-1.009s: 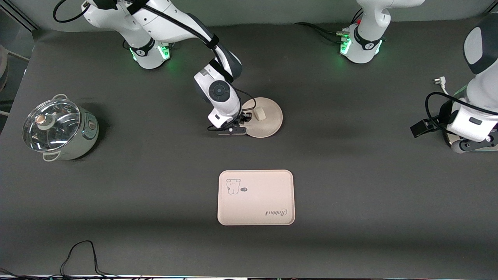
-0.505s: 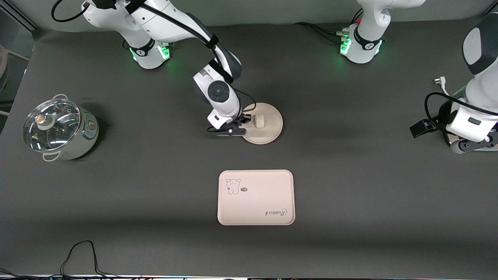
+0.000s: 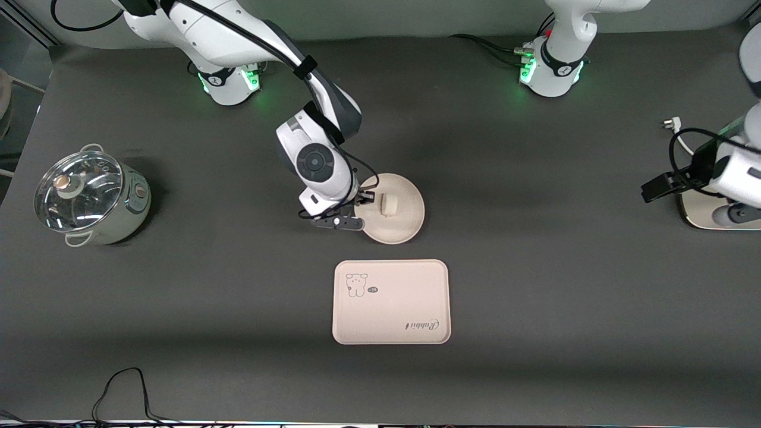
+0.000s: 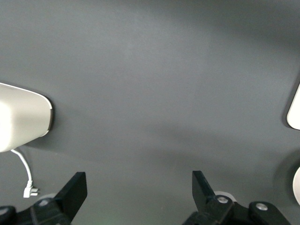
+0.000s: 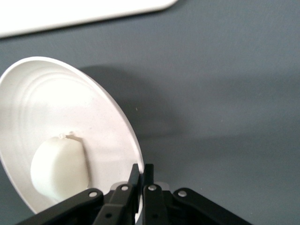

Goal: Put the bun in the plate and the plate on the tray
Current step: 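Lift and carry the plate with the right gripper onto the tray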

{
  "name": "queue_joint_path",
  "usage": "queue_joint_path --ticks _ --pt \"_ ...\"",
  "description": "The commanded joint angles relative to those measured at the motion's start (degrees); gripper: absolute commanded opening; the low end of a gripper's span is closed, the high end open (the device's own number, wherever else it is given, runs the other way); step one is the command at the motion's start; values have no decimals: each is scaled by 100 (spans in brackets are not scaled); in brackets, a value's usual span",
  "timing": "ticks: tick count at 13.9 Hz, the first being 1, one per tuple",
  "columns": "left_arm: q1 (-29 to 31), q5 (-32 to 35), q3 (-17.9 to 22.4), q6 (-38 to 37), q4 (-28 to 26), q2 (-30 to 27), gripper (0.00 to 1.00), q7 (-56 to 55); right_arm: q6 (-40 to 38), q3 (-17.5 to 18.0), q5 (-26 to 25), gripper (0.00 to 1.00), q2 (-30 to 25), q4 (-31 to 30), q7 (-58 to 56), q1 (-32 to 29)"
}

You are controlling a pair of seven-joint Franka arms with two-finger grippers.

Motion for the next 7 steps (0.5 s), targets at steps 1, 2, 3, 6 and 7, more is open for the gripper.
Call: queue_joint_path --ticks 1,2,3,6,7 --pt "121 -46 7 -250 225 -59 100 404 -136 -6 124 0 -257 102 -14 -109" --pt "156 -81 42 -346 242 -68 100 544 -136 -15 177 0 -318 215 -14 -179" --pt "235 -116 51 -382 234 -76 100 676 -136 -15 204 0 -293 425 -5 -301" --pt "182 7 8 -339 243 -41 100 739 -128 -6 239 0 -22 1381 -5 -574" --pt "217 -11 25 -312 277 -67 100 765 -128 -6 230 0 197 1759 -5 -627"
